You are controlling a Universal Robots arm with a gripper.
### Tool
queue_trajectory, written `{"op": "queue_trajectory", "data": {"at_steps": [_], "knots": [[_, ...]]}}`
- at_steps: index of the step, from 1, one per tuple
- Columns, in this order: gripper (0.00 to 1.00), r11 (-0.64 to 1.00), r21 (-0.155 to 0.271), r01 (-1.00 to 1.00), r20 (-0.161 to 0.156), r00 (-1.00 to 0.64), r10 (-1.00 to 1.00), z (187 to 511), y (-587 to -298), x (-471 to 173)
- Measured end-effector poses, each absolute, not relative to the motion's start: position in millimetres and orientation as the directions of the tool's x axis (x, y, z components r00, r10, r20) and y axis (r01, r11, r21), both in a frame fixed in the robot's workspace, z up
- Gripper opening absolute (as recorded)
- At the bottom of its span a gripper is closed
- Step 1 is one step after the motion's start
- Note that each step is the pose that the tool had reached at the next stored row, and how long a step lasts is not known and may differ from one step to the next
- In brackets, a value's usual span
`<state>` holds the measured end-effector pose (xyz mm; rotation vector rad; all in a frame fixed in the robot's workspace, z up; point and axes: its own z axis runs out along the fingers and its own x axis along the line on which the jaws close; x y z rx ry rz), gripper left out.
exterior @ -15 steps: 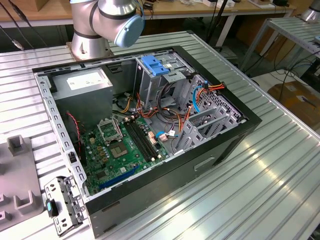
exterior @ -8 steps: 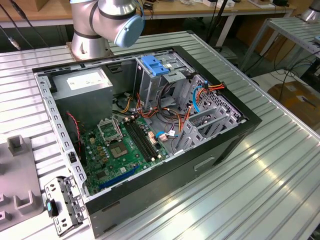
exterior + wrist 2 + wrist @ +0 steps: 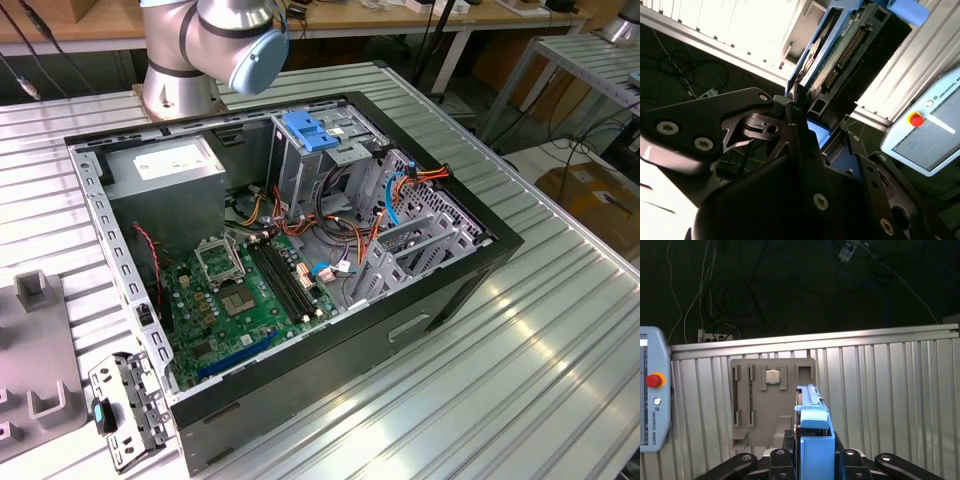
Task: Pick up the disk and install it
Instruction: 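Pick up the disk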
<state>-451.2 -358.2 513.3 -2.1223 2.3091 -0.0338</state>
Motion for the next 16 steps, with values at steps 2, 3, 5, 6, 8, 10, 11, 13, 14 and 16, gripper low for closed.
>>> {"op": "queue_trajectory", "data": {"at_steps": [2,3,5,6,8,10,11,13,14,16], "knots": [[0.36,0.084,-0.019,-0.996,0.011,-0.084,-0.996,513,-358,-448],[0.36,0.084,-0.019,-0.996,0.011,-0.084,-0.996,513,-358,-447],[0.36,0.084,-0.019,-0.996,0.011,-0.084,-0.996,513,-358,-445],[0.36,0.084,-0.019,-0.996,0.011,-0.084,-0.996,513,-358,-444],[0.36,0.084,-0.019,-0.996,0.011,-0.084,-0.996,513,-358,-442],[0.36,0.084,-0.019,-0.996,0.011,-0.084,-0.996,513,-358,-440],[0.36,0.084,-0.019,-0.996,0.011,-0.084,-0.996,513,-358,-439],[0.36,0.084,-0.019,-0.996,0.011,-0.084,-0.996,513,-358,-436],[0.36,0.084,-0.019,-0.996,0.011,-0.084,-0.996,513,-358,-435],[0.36,0.084,-0.019,-0.996,0.011,-0.084,-0.996,513,-358,-431]]}}
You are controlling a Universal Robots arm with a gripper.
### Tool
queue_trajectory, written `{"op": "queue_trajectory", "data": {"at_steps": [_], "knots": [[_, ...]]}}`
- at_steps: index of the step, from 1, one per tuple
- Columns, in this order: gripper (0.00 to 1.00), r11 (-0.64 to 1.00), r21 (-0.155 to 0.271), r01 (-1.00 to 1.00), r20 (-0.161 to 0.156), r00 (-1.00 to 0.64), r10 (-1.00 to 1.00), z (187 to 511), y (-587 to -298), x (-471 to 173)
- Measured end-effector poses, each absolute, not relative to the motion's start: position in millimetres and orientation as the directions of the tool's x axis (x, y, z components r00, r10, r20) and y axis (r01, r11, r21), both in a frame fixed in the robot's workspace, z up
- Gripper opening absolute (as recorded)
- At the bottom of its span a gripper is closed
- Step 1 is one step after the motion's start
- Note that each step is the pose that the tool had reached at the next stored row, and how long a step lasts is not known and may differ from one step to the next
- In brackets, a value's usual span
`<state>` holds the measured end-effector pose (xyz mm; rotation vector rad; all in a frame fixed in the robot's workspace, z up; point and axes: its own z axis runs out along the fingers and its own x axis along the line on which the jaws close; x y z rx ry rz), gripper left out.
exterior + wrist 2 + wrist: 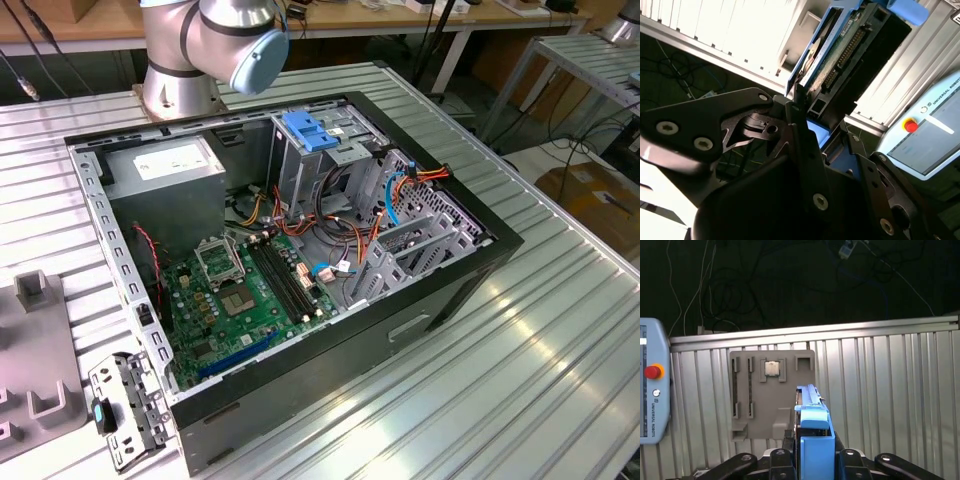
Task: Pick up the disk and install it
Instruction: 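Pick up the disk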
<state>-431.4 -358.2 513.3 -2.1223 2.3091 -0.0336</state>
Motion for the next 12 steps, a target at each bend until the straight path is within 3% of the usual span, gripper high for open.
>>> {"op": "queue_trajectory", "data": {"at_steps": [12], "knots": [[0.36,0.084,-0.019,-0.996,0.011,-0.084,-0.996,513.3,-358.2,-420.9]]}}
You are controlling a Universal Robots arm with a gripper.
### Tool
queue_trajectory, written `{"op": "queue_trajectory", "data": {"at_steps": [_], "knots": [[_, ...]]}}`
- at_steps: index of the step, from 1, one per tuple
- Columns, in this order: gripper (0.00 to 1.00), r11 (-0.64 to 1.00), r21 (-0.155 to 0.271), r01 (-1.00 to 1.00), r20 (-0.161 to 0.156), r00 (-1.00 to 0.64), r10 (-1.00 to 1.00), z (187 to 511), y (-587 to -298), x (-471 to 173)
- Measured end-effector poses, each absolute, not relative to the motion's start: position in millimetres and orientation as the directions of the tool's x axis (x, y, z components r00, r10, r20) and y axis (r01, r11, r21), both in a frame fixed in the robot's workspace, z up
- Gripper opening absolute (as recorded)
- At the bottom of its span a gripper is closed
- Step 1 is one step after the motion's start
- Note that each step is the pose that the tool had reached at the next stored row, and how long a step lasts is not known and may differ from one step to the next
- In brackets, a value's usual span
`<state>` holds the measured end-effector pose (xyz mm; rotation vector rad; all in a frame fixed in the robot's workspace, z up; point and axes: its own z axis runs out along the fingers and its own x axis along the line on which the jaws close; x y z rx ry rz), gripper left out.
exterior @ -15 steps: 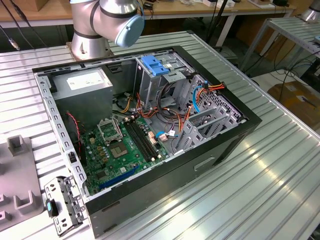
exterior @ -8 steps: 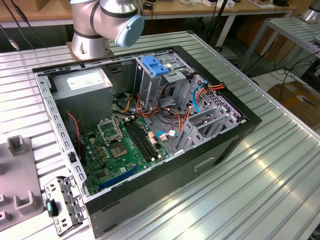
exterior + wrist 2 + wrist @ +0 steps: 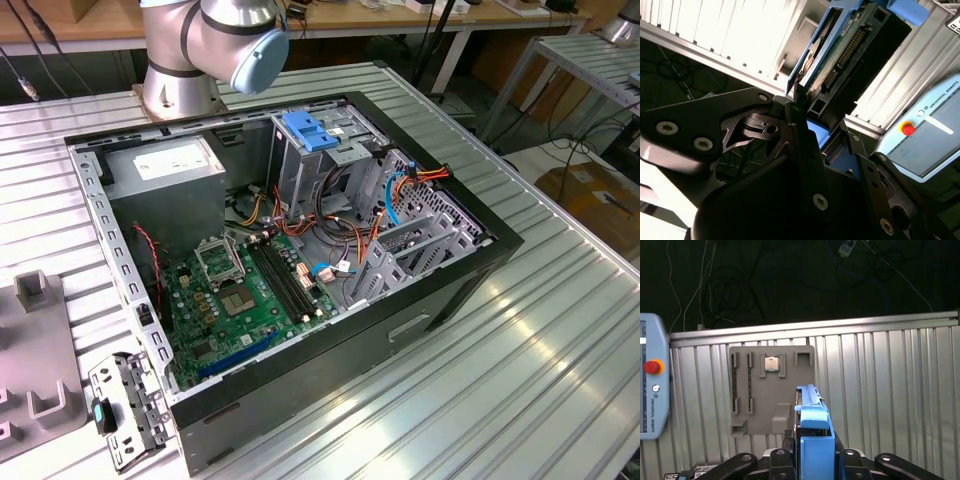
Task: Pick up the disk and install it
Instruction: 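Pick up the disk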
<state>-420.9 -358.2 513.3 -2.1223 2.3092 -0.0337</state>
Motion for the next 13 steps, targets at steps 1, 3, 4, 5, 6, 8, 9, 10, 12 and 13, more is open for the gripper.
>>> {"op": "queue_trajectory", "data": {"at_steps": [1,3,4,5,6,8,9,10,12,13], "knots": [[0.36,0.084,-0.019,-0.996,0.011,-0.084,-0.996,513.2,-358.2,-420.3],[0.36,0.084,-0.019,-0.996,0.011,-0.084,-0.996,513.3,-358.2,-419.2],[0.36,0.084,-0.019,-0.996,0.011,-0.084,-0.996,513.2,-358.2,-418.6],[0.36,0.084,-0.019,-0.996,0.011,-0.084,-0.996,513.2,-358.3,-417.9],[0.36,0.084,-0.019,-0.996,0.011,-0.084,-0.996,513.2,-358.3,-417.3],[0.36,0.084,-0.019,-0.996,0.011,-0.084,-0.996,513.2,-358.4,-416.1],[0.36,0.084,-0.019,-0.996,0.011,-0.084,-0.996,513.2,-358.4,-415.4],[0.36,0.084,-0.019,-0.996,0.011,-0.084,-0.996,513.2,-358.4,-414.8],[0.36,0.084,-0.019,-0.996,0.011,-0.084,-0.996,513.1,-358.4,-413.1],[0.36,0.084,-0.019,-0.996,0.011,-0.084,-0.996,513.1,-358.4,-412.3]]}}
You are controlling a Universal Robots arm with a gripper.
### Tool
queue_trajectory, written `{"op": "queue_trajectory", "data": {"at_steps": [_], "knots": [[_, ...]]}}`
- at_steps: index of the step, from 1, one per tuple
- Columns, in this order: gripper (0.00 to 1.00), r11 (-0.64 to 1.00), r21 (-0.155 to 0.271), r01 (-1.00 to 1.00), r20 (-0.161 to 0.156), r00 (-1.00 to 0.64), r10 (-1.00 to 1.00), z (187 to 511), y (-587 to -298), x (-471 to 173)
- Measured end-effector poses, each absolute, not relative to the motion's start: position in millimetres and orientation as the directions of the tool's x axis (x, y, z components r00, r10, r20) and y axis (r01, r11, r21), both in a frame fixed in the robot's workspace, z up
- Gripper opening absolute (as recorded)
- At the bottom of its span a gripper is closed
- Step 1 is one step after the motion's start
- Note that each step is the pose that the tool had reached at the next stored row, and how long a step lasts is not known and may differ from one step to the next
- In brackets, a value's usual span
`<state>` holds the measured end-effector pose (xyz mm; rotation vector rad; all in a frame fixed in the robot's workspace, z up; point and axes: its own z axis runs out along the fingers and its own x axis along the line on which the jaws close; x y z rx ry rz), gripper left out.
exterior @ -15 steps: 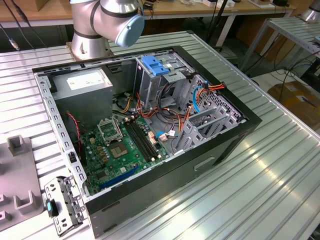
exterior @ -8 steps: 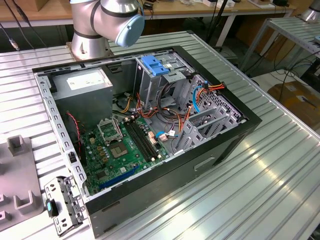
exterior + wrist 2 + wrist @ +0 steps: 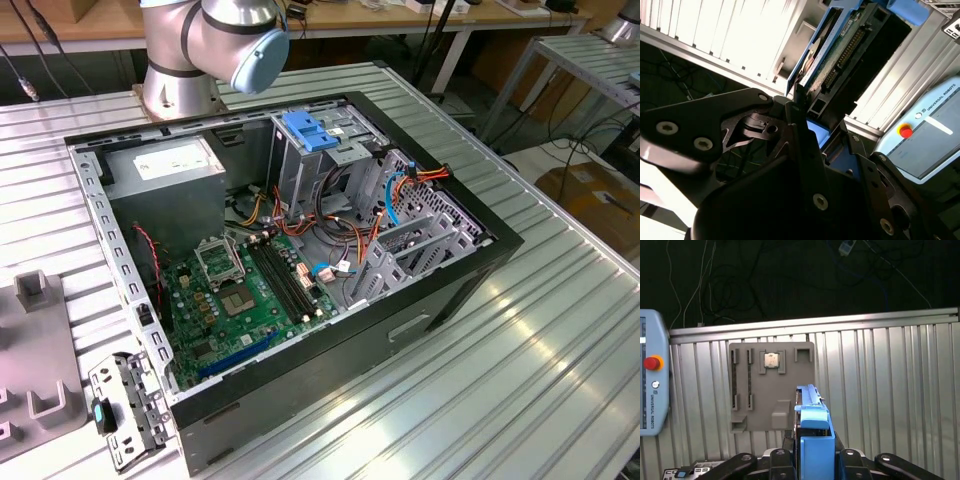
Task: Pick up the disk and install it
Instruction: 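Pick up the disk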
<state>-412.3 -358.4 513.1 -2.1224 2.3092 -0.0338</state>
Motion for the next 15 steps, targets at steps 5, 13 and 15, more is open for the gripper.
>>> {"op": "queue_trajectory", "data": {"at_steps": [5,13,15], "knots": [[0.36,0.084,-0.019,-0.996,0.011,-0.084,-0.996,513,-358,-407],[0.36,0.084,-0.019,-0.996,0.011,-0.084,-0.996,513,-358,-398],[0.36,0.084,-0.019,-0.996,0.011,-0.084,-0.996,513,-358,-396]]}}
